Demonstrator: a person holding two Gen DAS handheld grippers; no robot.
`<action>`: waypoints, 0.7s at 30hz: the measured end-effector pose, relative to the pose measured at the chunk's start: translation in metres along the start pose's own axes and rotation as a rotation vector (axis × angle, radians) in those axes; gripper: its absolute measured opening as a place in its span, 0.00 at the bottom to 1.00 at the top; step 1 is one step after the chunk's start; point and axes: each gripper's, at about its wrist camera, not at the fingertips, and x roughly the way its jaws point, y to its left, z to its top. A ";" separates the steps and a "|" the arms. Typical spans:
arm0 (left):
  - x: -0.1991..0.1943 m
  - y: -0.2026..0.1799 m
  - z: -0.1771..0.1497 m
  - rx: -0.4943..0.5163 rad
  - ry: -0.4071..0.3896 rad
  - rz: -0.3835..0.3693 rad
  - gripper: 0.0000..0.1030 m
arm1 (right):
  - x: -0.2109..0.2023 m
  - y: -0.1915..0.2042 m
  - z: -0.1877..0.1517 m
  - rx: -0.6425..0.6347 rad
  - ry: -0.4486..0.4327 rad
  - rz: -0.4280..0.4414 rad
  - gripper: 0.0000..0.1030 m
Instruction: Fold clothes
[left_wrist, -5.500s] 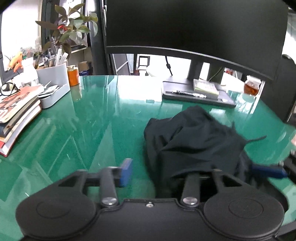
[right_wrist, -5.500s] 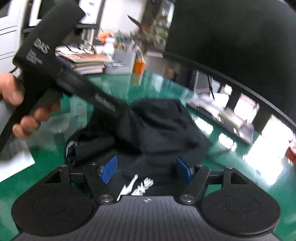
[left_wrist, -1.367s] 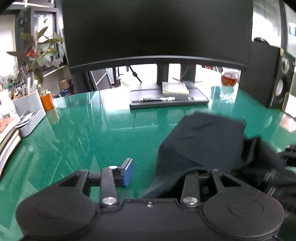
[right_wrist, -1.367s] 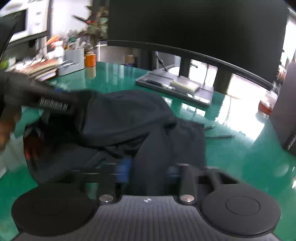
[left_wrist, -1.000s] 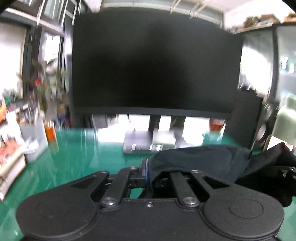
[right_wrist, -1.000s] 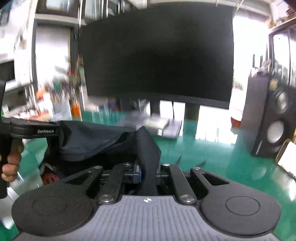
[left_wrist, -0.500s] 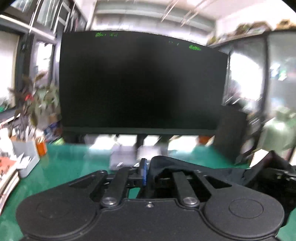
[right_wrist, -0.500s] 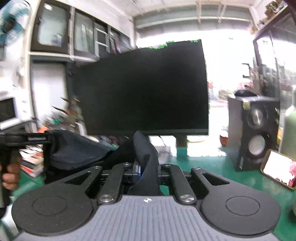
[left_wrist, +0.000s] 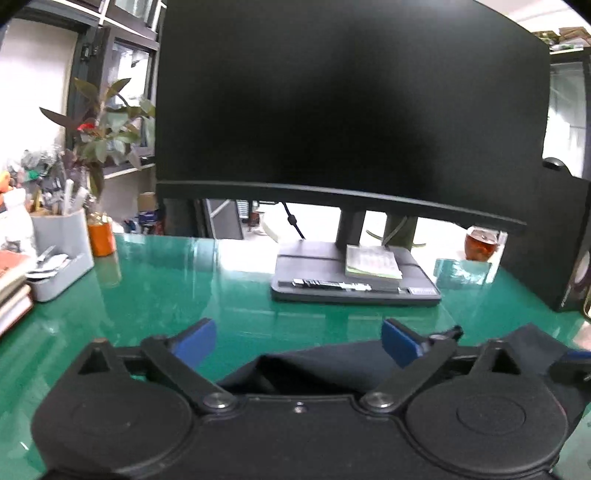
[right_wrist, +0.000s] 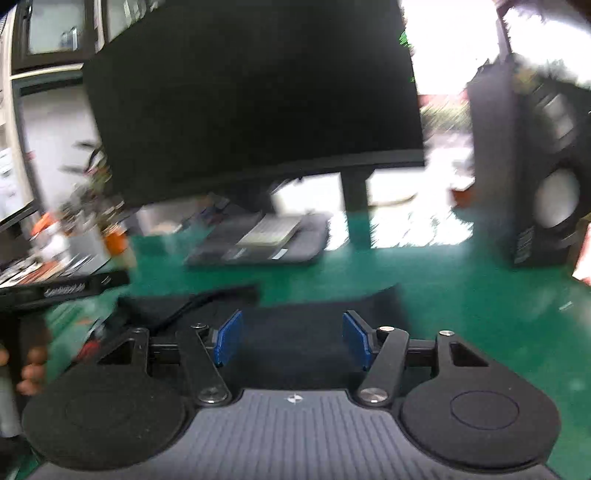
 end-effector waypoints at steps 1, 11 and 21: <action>0.003 0.000 -0.001 0.004 0.014 0.000 0.97 | 0.009 -0.003 -0.001 0.007 0.036 -0.013 0.57; 0.018 0.014 -0.006 -0.077 0.133 0.002 0.99 | 0.014 0.002 -0.008 0.004 0.080 -0.010 0.70; 0.019 0.008 -0.011 -0.037 0.130 0.010 0.99 | 0.009 0.006 -0.013 -0.013 0.085 -0.028 0.81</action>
